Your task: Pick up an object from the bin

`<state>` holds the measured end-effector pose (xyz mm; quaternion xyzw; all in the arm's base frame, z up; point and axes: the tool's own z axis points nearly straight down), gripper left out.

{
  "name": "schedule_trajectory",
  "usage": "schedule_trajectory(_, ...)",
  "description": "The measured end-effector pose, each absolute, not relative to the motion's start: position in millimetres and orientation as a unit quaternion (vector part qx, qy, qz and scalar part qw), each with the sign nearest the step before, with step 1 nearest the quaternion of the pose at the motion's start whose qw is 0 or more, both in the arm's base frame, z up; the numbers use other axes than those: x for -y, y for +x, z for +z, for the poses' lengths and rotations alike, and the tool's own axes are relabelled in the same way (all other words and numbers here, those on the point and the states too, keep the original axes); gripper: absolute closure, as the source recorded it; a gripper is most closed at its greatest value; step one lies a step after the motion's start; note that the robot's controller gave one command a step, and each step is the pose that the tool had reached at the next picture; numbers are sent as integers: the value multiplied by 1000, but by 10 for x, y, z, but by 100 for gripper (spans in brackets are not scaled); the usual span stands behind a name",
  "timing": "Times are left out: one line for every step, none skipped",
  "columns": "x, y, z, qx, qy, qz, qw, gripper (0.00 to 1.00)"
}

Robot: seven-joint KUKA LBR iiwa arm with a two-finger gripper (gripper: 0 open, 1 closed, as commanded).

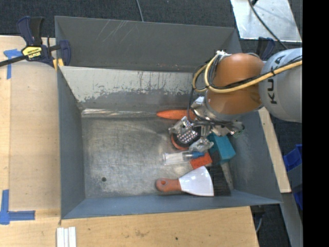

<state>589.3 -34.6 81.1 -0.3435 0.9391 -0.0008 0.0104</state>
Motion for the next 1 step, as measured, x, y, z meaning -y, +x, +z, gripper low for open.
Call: schedule_trajectory(672, 5766, 2151, -806, -592, 1, 1, 100)
